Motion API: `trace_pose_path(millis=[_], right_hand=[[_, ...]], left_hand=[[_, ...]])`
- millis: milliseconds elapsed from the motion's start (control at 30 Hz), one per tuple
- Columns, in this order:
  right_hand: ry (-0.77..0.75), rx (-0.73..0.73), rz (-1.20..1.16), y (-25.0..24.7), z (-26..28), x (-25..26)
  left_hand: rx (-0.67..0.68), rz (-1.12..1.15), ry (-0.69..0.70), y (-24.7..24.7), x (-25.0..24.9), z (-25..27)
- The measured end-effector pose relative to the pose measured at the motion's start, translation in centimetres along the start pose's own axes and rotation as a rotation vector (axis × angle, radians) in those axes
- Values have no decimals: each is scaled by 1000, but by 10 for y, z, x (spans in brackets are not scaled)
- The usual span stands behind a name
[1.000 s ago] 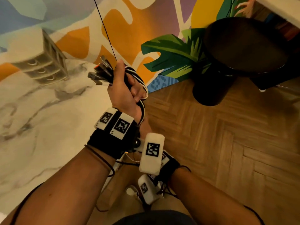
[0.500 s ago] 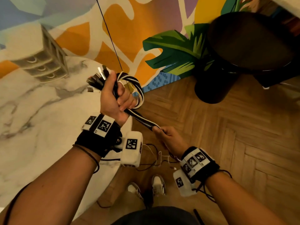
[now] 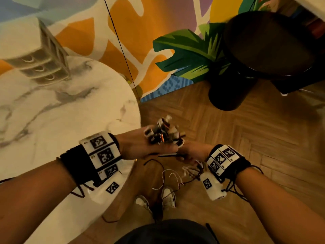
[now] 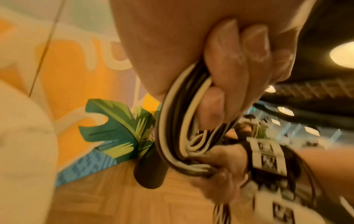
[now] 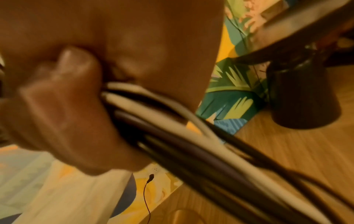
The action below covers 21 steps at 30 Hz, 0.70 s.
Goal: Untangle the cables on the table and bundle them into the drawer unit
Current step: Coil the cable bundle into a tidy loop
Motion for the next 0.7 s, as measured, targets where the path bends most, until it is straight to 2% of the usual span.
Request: trace_pose_path(millis=[67,133,233,367,433,567,633,700], right_hand=[[37,-6,158,-2,2,5],[57,-12,187,-4,6,16],[78,-26,122,-7,12,32],[20,-82,211,-13,16,46],[-11,-166,343,-13,18,54],[-112,-435,787,-9,20,67],[-146,-523,836,-9,22,69],[-161,-538,810,-10,25,73]], left_hand=[[16,-132,-79,0,8,6],[23,-343,-196,0,20,8],[112,-832,-220,4,25,7],[82,-1152,-317,-5,32,6],[53,-1180,-331,-6,35,3],[-60,-1120,-307,-9,35,-7],[-117,-1115,-294,-12,34,-10],[-168,-1088,-274,-13,36,-11]])
Point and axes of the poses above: each hand's wrist, its own z-axis away from the middle knuckle, its own y-axis out of the palm, x = y × z, the point moved 2 cm from there along -z, towards the middle knuckle, and after that the axes turned 8 degrees about x, right-handed, at the moved point
